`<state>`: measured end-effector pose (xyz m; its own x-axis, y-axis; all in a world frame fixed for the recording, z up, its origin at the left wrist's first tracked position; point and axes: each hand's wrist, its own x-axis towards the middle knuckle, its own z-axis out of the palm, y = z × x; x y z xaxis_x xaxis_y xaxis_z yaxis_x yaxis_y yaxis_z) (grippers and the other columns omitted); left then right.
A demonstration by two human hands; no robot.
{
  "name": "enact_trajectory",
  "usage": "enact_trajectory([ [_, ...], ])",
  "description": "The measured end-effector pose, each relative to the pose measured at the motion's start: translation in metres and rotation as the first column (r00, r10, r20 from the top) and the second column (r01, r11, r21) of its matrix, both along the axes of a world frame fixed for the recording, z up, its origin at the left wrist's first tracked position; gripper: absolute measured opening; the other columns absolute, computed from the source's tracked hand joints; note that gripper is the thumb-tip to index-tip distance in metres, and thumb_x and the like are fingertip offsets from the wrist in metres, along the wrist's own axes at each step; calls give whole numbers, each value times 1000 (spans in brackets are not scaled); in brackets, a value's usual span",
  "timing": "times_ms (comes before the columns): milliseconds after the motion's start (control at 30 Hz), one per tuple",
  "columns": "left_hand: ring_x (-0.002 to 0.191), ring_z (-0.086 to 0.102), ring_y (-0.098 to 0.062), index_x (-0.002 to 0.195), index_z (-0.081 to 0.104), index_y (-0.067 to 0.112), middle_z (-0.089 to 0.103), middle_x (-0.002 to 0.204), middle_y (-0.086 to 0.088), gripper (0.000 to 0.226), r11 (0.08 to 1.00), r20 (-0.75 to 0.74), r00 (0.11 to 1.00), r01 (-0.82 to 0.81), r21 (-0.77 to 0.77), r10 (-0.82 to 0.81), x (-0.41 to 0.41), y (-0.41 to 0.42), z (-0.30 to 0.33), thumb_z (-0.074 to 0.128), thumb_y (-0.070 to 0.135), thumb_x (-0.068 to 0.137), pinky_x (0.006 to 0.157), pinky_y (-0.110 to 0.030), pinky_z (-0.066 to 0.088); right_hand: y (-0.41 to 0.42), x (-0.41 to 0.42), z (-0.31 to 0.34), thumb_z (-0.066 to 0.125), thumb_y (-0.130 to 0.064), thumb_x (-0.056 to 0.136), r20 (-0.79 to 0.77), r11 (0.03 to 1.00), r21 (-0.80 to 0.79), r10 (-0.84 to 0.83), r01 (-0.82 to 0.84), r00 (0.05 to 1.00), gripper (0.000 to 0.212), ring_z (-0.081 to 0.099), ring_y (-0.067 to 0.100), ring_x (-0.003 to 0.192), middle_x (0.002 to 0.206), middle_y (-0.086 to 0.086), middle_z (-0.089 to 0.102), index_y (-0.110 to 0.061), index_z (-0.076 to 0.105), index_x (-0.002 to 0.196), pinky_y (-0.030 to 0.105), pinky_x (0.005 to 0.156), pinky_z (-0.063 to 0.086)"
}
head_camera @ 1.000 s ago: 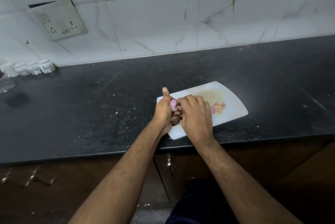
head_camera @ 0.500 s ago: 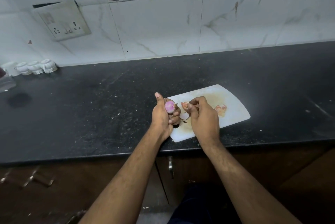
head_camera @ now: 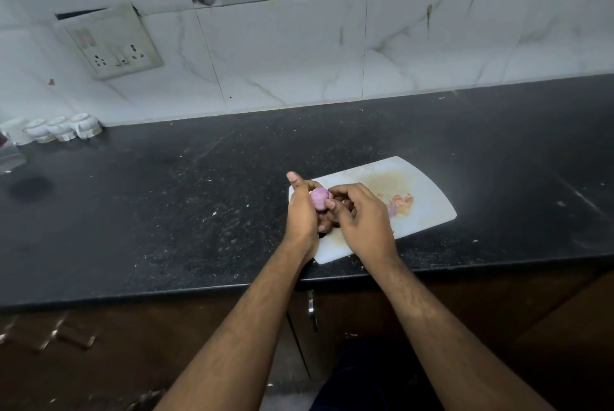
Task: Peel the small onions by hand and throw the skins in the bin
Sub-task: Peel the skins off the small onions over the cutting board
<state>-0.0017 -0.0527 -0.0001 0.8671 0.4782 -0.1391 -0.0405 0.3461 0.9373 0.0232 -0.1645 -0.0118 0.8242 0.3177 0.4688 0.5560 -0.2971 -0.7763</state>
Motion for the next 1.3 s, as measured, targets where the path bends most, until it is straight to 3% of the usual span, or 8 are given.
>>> enact_trajectory([
  [100,38,37,-7,85,60,-7,56,62,-8,87,982,27,997,65,179,-71,-1,-3,-5,22,70,102,37,-20,24,-4,3,1,69,-17,95,-116,991,132,6,9,993,17,66,2,96,104,-12,72,-17,74,111,18,84,53],
  [167,41,40,-6,91,55,-7,54,58,-3,76,969,41,996,61,239,-73,-2,-5,-6,30,63,105,38,-19,30,-7,5,1,69,-16,96,-139,979,203,40,-12,990,15,68,4,100,103,-9,74,-16,76,109,20,86,54],
  [367,42,37,-4,80,47,15,44,54,4,53,981,104,991,68,183,-88,-9,-5,-3,39,65,95,41,-19,31,-4,2,-1,66,-17,98,-41,993,116,20,-15,999,21,66,-1,99,106,-11,71,-17,75,117,12,86,51],
  [600,45,38,-3,86,47,17,48,63,4,52,971,97,991,64,231,-89,-10,-2,-5,41,69,92,43,-19,33,-2,0,-2,66,-26,98,17,996,50,-77,76,997,14,65,2,92,99,-12,71,-20,75,107,20,82,54],
  [900,54,45,-2,86,42,20,48,64,14,36,950,62,995,53,307,-76,-14,-4,-2,43,51,106,47,-18,38,-2,5,-6,59,-24,102,64,995,-62,-80,84,995,15,60,12,93,98,-6,67,-13,70,103,35,84,54],
  [1067,54,44,-4,87,44,20,50,66,12,41,962,84,996,5,272,-29,-15,-5,-3,47,60,97,47,-21,37,0,1,-3,54,-21,104,138,998,-37,-40,46,990,14,58,12,88,94,-7,63,-13,65,100,32,79,51],
  [1200,48,40,-3,93,43,19,48,65,7,49,979,76,997,-2,204,-14,-16,-4,0,45,68,92,44,-22,33,-5,1,-1,52,-21,105,53,980,145,-146,137,988,15,61,10,86,91,-8,63,-14,64,99,27,75,51],
  [1300,48,40,-5,89,45,20,52,63,7,52,978,68,997,5,208,-20,-16,-3,-1,40,71,92,45,-22,32,-5,5,-1,47,-26,107,-75,977,92,-185,192,980,26,64,2,83,87,-9,68,-16,69,96,25,73,54],
])
